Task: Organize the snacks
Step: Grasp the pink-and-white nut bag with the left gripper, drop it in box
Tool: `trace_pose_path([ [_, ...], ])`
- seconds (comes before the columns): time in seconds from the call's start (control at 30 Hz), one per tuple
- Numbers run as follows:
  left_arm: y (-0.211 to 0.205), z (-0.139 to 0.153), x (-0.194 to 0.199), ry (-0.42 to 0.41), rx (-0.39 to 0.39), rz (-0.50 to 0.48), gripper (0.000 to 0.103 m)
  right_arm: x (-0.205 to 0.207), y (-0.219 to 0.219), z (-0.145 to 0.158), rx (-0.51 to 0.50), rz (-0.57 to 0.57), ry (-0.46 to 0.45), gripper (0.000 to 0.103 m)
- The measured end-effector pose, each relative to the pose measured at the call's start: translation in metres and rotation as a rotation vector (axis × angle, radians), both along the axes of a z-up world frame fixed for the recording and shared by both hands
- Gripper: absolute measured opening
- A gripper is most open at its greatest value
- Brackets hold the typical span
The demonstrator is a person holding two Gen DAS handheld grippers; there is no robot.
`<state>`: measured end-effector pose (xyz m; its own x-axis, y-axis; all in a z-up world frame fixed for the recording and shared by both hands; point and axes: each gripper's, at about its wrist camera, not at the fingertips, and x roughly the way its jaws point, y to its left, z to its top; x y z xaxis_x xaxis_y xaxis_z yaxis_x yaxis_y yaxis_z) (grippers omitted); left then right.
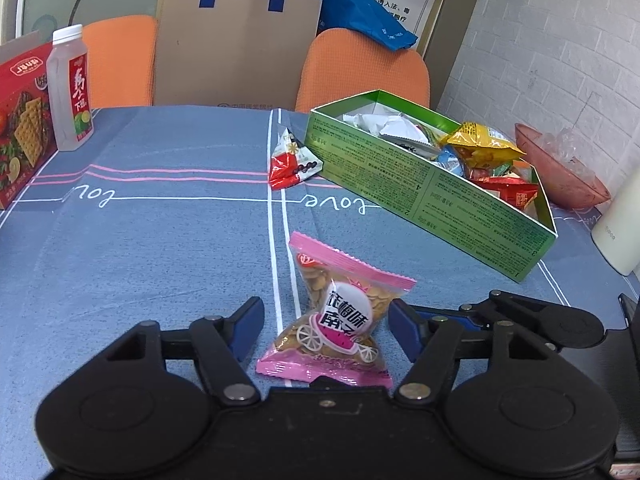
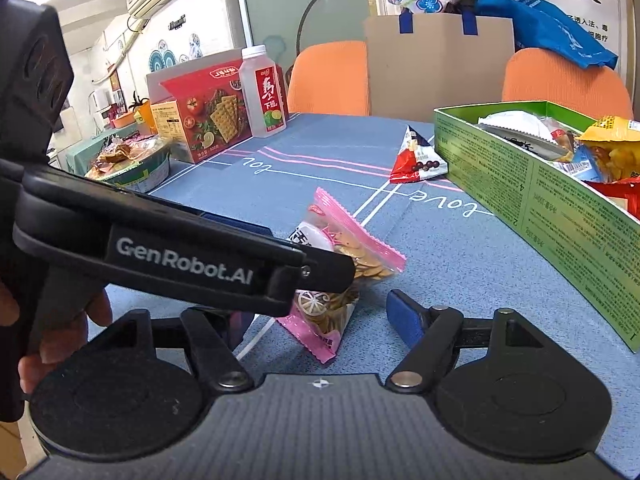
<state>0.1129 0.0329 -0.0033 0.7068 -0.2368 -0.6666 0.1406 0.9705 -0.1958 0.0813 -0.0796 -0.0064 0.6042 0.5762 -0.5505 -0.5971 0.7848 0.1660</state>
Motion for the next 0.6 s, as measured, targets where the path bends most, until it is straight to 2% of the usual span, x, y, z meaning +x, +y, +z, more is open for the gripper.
trace_pose_path([
  [0.13, -0.0009, -0.0034, 0.0046, 0.011, -0.035, -0.027, 0.103, 0.0029, 0.004, -0.0024, -0.01, 0.006, 0.003, 0.101],
  [0.17, -0.0027, -0.0024, 0.0046, 0.01, -0.033, -0.03, 0.103, 0.0044, 0.0046, -0.0042, -0.013, 0.009, 0.013, 0.077],
  [0.2, -0.0053, -0.001, 0.0042, 0.004, -0.019, -0.032, 0.103, 0.0053, 0.0045, -0.0053, -0.012, 0.006, 0.019, 0.074],
  [0.3, -0.0089, 0.0, 0.0041, -0.004, 0.001, -0.039, 0.103, 0.0047, 0.0022, -0.0043, -0.002, 0.007, 0.016, 0.073],
  [0.6, -0.0081, -0.001, 0.0038, 0.0, -0.011, -0.034, 0.103, 0.0032, 0.0018, -0.0042, -0.005, 0.007, 0.011, 0.073],
])
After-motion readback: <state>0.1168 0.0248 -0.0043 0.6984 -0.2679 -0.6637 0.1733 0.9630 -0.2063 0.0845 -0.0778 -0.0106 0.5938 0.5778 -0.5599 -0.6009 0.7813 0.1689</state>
